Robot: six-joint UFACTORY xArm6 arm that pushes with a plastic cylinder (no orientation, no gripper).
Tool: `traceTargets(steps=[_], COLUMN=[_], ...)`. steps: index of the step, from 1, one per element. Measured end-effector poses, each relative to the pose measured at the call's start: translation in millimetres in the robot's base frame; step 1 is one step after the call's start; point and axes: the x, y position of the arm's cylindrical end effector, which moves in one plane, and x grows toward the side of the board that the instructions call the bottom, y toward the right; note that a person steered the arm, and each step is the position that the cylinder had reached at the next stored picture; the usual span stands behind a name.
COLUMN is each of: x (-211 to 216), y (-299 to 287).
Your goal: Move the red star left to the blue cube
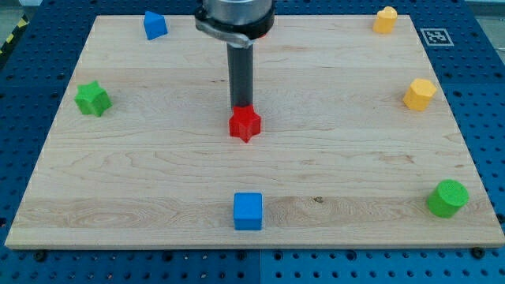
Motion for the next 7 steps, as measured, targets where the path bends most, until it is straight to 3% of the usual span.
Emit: traceTargets(steps=[1, 3, 7], x=[7, 23, 39], y=[-4, 68, -19])
